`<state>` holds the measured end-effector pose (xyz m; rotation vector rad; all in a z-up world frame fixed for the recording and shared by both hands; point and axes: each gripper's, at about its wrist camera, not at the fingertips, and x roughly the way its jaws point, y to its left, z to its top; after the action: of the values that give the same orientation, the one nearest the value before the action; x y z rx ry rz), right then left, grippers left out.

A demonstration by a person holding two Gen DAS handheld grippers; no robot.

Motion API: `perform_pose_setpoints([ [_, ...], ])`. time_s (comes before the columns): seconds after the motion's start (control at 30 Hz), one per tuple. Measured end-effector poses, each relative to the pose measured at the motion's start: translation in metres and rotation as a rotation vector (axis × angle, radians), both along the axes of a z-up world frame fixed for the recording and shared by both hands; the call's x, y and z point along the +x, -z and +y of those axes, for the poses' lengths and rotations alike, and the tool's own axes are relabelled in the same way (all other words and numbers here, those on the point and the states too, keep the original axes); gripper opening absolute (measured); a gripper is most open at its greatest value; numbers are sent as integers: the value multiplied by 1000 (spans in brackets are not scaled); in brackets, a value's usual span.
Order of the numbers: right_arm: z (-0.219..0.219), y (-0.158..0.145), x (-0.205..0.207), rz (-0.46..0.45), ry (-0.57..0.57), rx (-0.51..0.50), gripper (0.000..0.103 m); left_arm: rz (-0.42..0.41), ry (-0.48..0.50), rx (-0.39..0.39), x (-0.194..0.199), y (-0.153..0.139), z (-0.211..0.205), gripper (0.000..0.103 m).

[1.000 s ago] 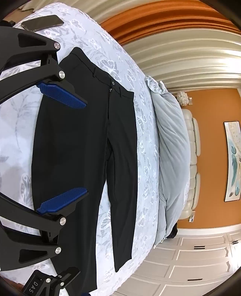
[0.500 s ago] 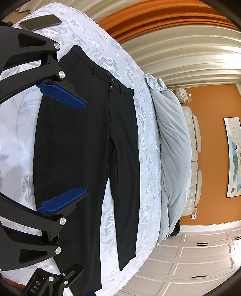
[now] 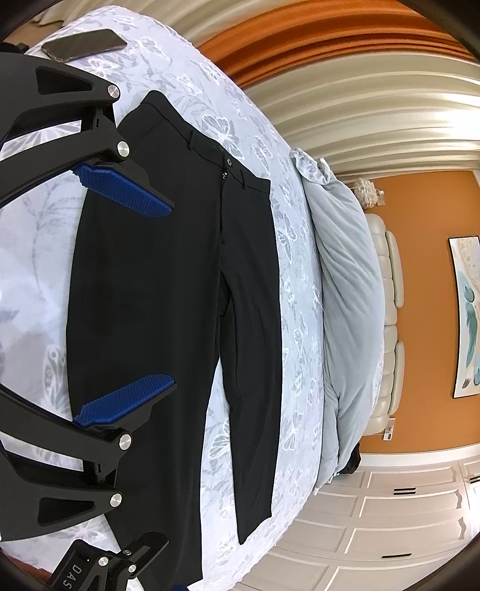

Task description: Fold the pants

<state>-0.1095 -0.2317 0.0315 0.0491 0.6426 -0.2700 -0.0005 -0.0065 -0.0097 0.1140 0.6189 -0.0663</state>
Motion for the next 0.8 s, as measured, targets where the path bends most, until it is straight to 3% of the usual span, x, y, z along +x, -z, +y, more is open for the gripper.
perform_pose_setpoints([
  [0.8, 1, 3, 1, 11, -3, 1, 98, 3, -9, 3, 0, 2, 1, 84],
])
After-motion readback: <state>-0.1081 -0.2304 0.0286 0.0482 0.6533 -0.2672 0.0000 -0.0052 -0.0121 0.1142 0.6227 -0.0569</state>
